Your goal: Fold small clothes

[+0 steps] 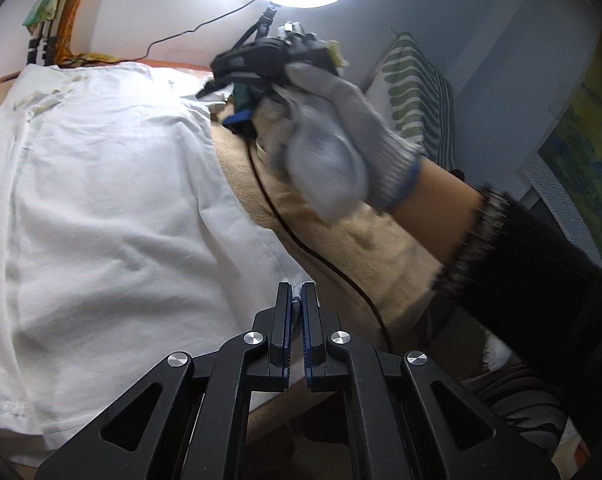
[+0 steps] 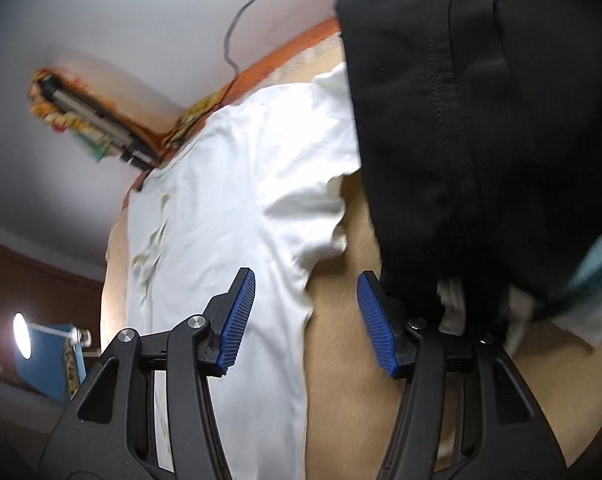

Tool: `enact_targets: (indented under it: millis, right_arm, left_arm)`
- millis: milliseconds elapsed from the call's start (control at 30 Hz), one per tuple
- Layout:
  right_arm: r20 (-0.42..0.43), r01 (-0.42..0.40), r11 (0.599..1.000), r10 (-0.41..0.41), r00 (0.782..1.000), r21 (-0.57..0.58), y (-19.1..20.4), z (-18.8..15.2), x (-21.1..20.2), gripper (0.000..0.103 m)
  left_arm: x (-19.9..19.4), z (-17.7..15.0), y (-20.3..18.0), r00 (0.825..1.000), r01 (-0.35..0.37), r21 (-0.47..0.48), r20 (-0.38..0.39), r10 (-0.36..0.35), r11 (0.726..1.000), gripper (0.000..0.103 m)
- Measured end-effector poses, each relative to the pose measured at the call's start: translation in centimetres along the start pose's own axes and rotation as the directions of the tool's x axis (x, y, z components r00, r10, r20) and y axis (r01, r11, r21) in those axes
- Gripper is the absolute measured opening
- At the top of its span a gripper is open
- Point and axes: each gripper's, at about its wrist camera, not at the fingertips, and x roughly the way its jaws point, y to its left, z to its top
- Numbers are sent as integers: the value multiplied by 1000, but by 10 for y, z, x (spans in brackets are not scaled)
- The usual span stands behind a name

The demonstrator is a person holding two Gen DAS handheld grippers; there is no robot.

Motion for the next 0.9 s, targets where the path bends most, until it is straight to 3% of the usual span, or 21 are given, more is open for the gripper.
enact_targets:
  millis: [33,67,167,300,600,900]
  right_arm:
    - [11,-1,1000,1,1000,10,0,4,1,57]
    - [24,4,1000,-5,1000,12,2,7,2,50]
    - [33,50,999,-49,998,-22,7,17,11,10]
    - [77,139,987,-133,988,-86,22,20,8,5]
    - [180,212,948,-172,969,-236,85,27,-14,5]
    - [175,271,869,-216,960,-415,159,12,10,5]
  left_arm:
    - [-1,0,-1,1000,3,0,-1,-3,1000,3]
    - [-1,0,0,1000,6,0,0,-6,1000,3]
    - [-2,1,2,1000,14,-7,-2,-14,1000,3]
    - [-6,2,10,1000,27,-37,1,-27,999,3]
    - [-29,0,28,999,18,-87,39,-15,996,3]
    - [-53,-19,55,1000,6,-164,31,-1,986,3]
